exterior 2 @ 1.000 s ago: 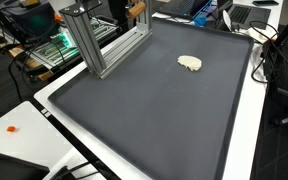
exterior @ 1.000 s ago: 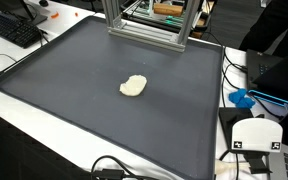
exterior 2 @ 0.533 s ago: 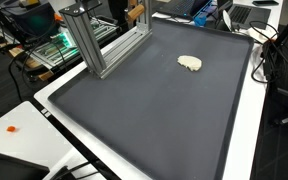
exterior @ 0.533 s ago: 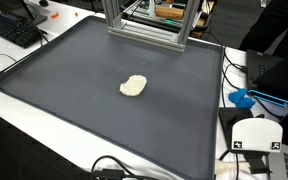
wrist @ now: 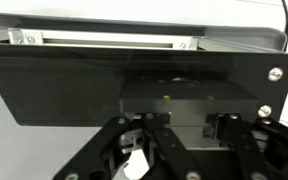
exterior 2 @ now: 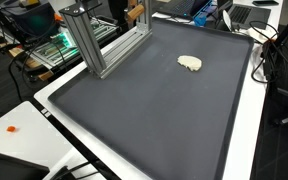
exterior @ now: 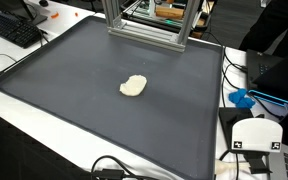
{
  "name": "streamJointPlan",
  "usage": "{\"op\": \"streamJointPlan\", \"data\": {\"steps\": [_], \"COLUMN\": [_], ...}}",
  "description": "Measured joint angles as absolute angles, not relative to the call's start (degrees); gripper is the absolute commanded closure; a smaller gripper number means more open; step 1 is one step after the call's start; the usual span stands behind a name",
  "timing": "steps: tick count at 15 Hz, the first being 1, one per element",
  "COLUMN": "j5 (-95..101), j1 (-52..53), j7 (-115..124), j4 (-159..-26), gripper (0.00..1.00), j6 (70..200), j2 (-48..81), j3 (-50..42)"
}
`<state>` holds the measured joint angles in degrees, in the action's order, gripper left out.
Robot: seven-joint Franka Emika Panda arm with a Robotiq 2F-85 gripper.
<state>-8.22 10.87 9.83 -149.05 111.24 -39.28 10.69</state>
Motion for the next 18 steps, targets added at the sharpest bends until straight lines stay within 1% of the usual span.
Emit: {"op": "streamJointPlan", "data": {"steps": [4, 5, 6, 10, 18], "j5": [-8.29, -8.30, -8.30, -8.48, -8.49], "j1": [10.91, 10.91, 10.91, 10.91, 10.63], "j7": [9.83, 9.83, 9.83, 9.80, 9.99], "j4": [-149.19, -149.19, -149.19, -149.20, -148.08], "gripper": [0.78, 0.28, 0.27, 0.01, 0.00], "j6": [111.24, 111.23, 111.23, 111.23, 111.23], "j2": [-39.47, -39.47, -39.47, -39.55, -39.74], "j3": [10.69, 10.69, 10.69, 10.65, 10.34]}}
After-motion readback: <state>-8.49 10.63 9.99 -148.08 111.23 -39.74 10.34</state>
